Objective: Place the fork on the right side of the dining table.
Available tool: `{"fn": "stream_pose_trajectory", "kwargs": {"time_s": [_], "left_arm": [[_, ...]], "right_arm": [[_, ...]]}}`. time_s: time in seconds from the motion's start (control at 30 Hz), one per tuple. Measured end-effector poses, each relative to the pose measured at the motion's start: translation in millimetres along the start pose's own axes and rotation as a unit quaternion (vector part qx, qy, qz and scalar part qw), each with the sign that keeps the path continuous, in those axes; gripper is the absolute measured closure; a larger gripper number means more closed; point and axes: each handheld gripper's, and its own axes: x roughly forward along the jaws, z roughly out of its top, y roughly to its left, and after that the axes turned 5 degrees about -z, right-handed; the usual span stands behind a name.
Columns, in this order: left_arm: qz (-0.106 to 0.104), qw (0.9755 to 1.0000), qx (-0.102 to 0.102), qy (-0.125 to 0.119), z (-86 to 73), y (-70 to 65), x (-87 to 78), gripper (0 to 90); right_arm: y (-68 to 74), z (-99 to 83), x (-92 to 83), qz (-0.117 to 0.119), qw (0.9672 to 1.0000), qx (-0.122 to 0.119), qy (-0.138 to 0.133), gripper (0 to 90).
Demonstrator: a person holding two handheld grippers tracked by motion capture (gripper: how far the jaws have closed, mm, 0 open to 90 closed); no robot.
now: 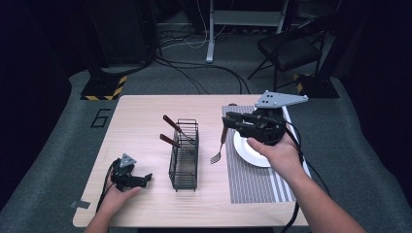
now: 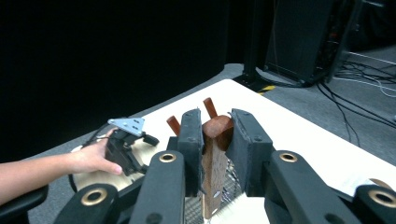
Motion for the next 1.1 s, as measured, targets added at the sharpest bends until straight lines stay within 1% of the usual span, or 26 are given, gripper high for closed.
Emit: {"fn": "stream_pose_trajectory", "kwargs": {"time_s": [0.2, 0.3, 0.37, 0.63, 0.77, 0.8, 1.1], "left_arm": [[0.0, 1.0, 0.0, 0.0, 0.0, 0.0, 0.0, 0.9], [0.0, 1.0, 0.0, 0.0, 0.0, 0.0, 0.0, 0.9], [0.0, 1.0, 0.0, 0.0, 0.0, 0.0, 0.0, 0.9], [0.0, 1.0, 0.0, 0.0, 0.0, 0.0, 0.0, 0.9], [0.0, 1.0, 0.0, 0.0, 0.0, 0.0, 0.0, 0.9], [0.0, 1.0, 0.0, 0.0, 0.0, 0.0, 0.0, 0.9], [0.001, 1.0, 0.0, 0.0, 0.0, -0.1, 0.0, 0.9]], "right_arm": [[-11.2, -13.0, -4.8, -0.01, 0.9999, 0.009, 0.003, 74.2], [-14.1, -17.1, -6.1, -0.014, 0.9998, 0.011, 0.004, 74.3], [-17.4, -23.0, -7.6, -0.018, 0.9998, 0.009, 0.004, 74.3], [-21.2, -34.9, -8.0, -0.026, 0.9996, 0.005, 0.007, 74.3], [-25.3, -46.1, -8.0, -0.028, 0.9995, 0.009, 0.01, 74.3], [-25.3, -46.1, -8.0, -0.028, 0.9995, 0.009, 0.01, 74.3], [-33.1, -69.5, -7.9, -0.043, 0.9988, 0.015, 0.019, 74.3]]}}
